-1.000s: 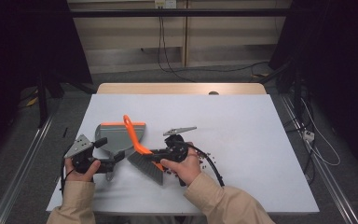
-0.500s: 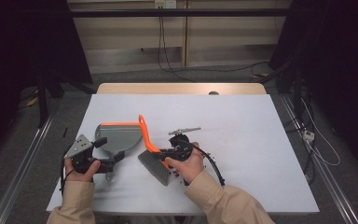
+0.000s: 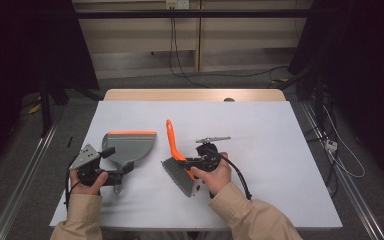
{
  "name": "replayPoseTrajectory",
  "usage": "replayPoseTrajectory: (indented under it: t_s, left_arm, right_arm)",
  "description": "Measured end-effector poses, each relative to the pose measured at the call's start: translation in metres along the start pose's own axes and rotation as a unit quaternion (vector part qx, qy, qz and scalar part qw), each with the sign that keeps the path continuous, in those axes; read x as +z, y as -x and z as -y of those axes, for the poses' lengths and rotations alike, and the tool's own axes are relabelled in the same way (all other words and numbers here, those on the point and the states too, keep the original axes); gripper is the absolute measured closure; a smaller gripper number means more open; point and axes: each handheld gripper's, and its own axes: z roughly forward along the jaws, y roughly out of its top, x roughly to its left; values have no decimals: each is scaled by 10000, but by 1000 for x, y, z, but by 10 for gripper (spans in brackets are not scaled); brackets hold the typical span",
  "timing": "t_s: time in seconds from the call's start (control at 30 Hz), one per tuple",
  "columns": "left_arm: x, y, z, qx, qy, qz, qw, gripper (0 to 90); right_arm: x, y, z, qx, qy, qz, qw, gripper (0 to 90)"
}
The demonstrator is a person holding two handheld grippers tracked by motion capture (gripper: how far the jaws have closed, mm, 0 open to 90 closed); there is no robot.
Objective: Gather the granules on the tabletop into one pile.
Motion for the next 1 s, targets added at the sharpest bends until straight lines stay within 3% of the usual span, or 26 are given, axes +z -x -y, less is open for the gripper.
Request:
replayPoseTrajectory:
  t_s: [0.4,1.0]
  left_arm:
    - [1,1,0,7,4,-5,10000,53]
    - [2,0,0,7,-16,-2,10000,53]
  right_arm:
    - [-18,16,4,128,109,193,9997,712]
    - [-34,28,4,77,170,437,9989,712]
